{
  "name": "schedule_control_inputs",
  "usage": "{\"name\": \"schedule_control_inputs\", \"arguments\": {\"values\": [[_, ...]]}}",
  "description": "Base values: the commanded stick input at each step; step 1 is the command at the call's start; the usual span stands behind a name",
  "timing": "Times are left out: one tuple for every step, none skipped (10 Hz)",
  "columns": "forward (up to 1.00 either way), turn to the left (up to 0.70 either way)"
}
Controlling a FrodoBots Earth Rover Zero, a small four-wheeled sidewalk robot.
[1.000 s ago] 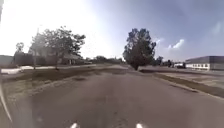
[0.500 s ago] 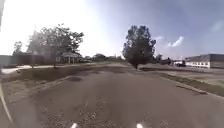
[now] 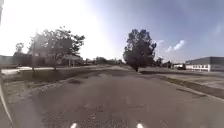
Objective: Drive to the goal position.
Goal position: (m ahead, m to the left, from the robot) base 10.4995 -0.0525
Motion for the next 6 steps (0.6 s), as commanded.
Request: {"name": "schedule_control_inputs", "arguments": {"values": [[0.0,0.0],[0.13,0.0],[0.7,0.0],[0.7,0.0],[0.7,0.0],[0.7,0.0]]}}
